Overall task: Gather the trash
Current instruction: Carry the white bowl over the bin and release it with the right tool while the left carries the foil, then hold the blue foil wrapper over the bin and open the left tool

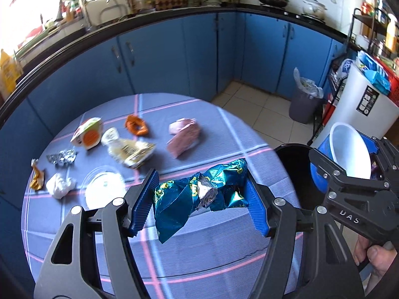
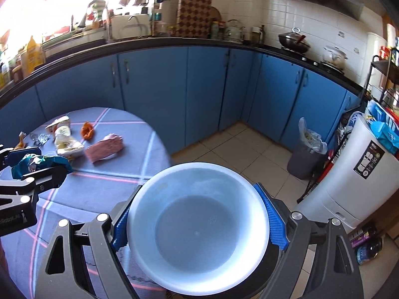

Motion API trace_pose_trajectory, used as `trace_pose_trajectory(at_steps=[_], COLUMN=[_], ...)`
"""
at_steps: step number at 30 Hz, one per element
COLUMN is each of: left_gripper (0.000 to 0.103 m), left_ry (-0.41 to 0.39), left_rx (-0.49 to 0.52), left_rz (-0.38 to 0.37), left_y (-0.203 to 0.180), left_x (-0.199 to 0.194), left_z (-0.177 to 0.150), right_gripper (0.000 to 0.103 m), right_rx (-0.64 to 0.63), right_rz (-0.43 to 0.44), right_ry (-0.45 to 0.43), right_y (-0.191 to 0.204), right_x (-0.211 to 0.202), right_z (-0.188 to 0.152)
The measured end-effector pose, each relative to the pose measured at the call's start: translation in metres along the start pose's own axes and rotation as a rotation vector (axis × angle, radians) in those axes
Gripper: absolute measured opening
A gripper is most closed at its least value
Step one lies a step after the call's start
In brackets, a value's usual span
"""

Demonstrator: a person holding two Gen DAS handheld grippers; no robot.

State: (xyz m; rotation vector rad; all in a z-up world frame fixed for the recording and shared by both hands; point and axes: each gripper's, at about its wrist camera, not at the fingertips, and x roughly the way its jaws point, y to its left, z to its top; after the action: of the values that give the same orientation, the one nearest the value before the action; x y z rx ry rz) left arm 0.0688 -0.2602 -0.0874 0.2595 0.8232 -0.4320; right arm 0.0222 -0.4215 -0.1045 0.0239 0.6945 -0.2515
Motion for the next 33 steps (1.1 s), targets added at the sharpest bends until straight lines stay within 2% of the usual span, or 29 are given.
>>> trace_pose_trajectory(at_steps=[14,17,19,33], left_gripper=[0.067,0.067,0.067,0.067], left_ry=[-0.005,-0.001,-0.002,-0.015], left_rx=[0.062,0.068,0.071,0.121], left_rz=[-0.019,-0.019,-0.02,-0.075], left_y=[-0.043,-0.048,-0.05,-0.083], left_x=[0.007,0.01,0.01,0.011], left_z=[0.017,0.019,0.02,0.033], right_gripper=[0.084,0.092,0.093,0.094], right_rx=[0.035,0.04,0.042,0.076], right_rz=[-0.03,-0.027,-0.03,-0.084], right_ry=[0.002,-0.003,-0.016,-0.005], right_y=[-0.034,-0.037,-0.04,-0.062], right_x=[0.01,0.012,0.01,0.007], right_z=[-0.006,-0.007,-0.008,-0.017])
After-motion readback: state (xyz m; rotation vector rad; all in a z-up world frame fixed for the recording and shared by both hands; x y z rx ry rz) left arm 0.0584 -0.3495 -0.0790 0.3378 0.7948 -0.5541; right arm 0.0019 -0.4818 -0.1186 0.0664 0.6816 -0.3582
